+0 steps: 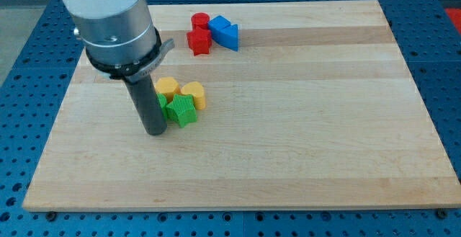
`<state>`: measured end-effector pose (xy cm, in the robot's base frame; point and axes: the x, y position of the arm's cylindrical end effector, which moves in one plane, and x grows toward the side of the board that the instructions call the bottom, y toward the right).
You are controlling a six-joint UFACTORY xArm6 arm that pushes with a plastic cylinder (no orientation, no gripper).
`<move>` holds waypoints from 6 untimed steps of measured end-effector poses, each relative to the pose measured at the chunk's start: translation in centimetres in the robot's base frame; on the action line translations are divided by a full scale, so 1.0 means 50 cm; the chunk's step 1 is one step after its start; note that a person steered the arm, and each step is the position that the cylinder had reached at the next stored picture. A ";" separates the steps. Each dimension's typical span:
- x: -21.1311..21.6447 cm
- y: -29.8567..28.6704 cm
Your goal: Move the green circle upwards
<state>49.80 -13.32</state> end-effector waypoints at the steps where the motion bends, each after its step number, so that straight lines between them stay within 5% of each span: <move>1: -0.042 -0.013; 6: -0.261 -0.129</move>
